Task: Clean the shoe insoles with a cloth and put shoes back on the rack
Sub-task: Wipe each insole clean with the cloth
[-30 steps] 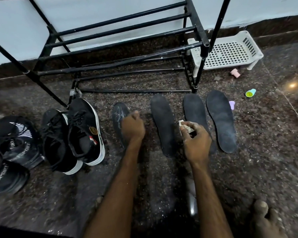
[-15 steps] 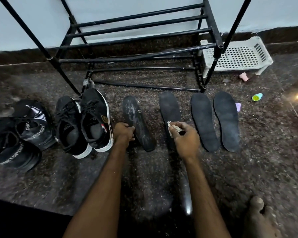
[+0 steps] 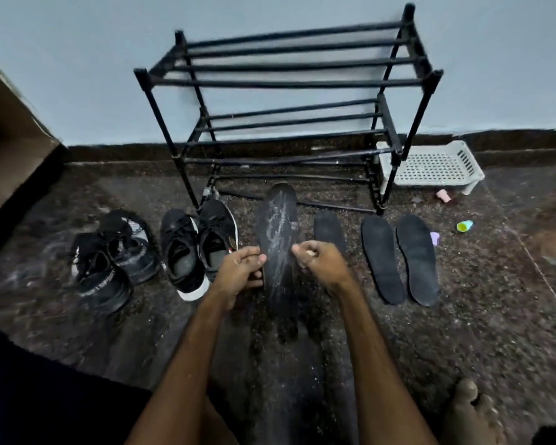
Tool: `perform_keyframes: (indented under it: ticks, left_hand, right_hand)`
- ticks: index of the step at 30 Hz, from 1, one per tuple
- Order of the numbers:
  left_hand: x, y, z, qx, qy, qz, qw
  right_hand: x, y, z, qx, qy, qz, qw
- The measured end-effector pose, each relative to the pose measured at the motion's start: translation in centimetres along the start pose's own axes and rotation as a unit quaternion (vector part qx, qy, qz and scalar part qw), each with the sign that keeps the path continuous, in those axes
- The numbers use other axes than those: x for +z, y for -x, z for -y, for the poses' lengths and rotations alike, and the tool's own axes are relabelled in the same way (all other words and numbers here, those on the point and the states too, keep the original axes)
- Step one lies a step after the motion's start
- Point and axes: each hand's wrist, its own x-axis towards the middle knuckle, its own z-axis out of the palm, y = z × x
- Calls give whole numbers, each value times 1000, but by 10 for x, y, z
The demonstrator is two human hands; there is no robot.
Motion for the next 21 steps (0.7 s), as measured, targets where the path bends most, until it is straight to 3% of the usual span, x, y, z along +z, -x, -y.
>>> perform_keyframes:
  ticks: [5,10,14,18,21]
  left_hand:
    - [-7,9,-38,28,-25,87,995]
    - [4,6,-71,60,-17,19,998]
    - [8,4,-78,57,37,-40,997]
    - [-4,4,-79,34,66,92,993]
    - [3,0,-69,29,211,160,964]
  right_hand:
    - [-12,13,9,-50,38,-4,998]
    - [-16,32,13,-66,90,62,992]
    - [-24,36,22,-88,27,118,989]
    - [-30,40,33,-97,-37,123,987]
    - [-29,43,40,-90,-71,123,986]
